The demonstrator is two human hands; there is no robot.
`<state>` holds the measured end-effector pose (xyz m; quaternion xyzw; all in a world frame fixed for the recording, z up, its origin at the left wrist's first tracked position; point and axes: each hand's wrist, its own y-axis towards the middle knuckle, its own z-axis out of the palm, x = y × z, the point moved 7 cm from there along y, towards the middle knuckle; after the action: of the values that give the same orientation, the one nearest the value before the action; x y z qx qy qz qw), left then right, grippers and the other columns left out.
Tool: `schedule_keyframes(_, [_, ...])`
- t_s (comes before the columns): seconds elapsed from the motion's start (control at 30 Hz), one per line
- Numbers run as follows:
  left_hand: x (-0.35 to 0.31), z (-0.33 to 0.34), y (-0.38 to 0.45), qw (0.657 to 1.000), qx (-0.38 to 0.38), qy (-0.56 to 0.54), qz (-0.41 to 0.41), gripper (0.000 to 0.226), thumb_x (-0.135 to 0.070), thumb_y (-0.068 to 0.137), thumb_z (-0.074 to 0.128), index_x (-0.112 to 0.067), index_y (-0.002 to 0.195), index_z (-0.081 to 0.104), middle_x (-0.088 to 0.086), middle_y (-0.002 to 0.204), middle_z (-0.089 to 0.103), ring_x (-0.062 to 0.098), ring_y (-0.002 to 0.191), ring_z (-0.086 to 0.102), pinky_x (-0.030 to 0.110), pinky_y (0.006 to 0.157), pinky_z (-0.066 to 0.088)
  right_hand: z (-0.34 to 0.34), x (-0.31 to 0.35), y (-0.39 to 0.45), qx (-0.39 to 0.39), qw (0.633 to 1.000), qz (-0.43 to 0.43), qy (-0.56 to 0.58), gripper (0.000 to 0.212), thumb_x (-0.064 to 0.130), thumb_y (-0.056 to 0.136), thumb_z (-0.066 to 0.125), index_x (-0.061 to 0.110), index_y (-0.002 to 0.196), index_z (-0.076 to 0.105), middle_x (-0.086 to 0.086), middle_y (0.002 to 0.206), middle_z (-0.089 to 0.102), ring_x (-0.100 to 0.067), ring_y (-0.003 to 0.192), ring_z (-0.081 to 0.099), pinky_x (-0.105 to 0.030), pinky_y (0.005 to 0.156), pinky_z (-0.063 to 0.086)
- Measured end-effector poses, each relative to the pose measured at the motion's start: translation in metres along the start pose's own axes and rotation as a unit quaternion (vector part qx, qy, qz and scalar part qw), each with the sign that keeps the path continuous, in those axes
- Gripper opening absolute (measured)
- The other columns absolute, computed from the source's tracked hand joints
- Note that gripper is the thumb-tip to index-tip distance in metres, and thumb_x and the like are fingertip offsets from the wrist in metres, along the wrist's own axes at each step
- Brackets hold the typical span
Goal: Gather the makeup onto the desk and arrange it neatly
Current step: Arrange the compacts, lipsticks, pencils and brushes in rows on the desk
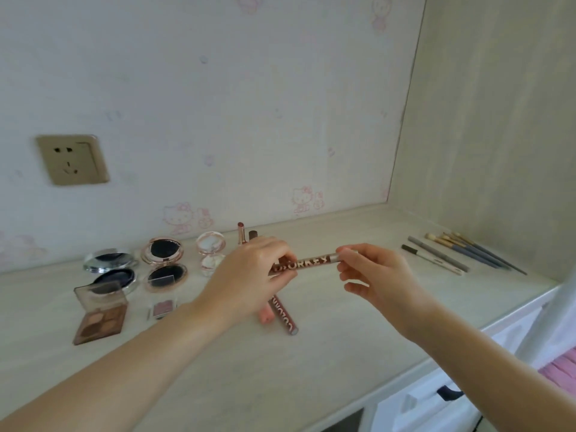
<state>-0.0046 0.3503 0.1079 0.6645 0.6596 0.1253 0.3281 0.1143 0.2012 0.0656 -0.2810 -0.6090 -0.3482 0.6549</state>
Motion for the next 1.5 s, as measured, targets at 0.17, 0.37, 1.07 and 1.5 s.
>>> schedule_keyframes(0.17, [0.016, -0.039, -0.047, 0.999, -0.045, 0.004, -0.021, 0.014, -0.029, 0.078, 0.074, -0.027, 0.088, 0.065, -0.022, 0.083, 0.056, -0.007, 0.077, 0.052, 0.013, 0.067, 0.039, 0.059, -0.015, -0.010, 0.064, 0.996, 0.053, 0.027, 0.025, 0.032, 0.085, 0.067, 0.009, 0.087, 0.074, -0.001, 0.073, 0.062, -0.012, 0.069, 0.060, -0.025, 0.064, 0.049])
schedule_keyframes(0.37, [0.035, -0.075, -0.097, 0.995, -0.081, 0.032, -0.048, 0.023, -0.023, 0.075, 0.078, -0.031, 0.086, 0.059, -0.020, 0.082, 0.053, -0.005, 0.077, 0.050, 0.011, 0.066, 0.041, 0.125, -0.027, -0.024, 0.111, 0.991, 0.054, 0.047, 0.018, 0.027, 0.080, 0.072, 0.009, 0.080, 0.068, -0.003, 0.068, 0.059, -0.014, 0.059, 0.056, -0.024, 0.052, 0.045])
schedule_keyframes(1.07, [0.087, -0.090, -0.174, 0.979, -0.148, -0.017, -0.137, 0.018, -0.018, 0.074, 0.079, -0.017, 0.091, 0.071, -0.018, 0.081, 0.056, -0.003, 0.075, 0.053, 0.014, 0.065, 0.043, 0.198, -0.067, -0.030, 0.097, 0.992, -0.003, 0.077, 0.012, 0.018, 0.070, 0.076, 0.010, 0.079, 0.076, -0.008, 0.074, 0.069, -0.017, 0.072, 0.066, -0.024, 0.072, 0.054])
schedule_keyframes(1.5, [0.081, -0.089, -0.173, 0.976, -0.129, -0.079, -0.154, 0.017, -0.031, 0.081, 0.065, -0.019, 0.091, 0.072, -0.017, 0.075, 0.061, 0.001, 0.071, 0.061, 0.012, 0.067, 0.045, 0.197, -0.061, -0.035, 0.142, 0.981, -0.009, 0.134, 0.037, -0.002, 0.073, 0.072, 0.009, 0.107, 0.063, -0.010, 0.094, 0.072, -0.020, 0.090, 0.067, -0.033, 0.086, 0.052])
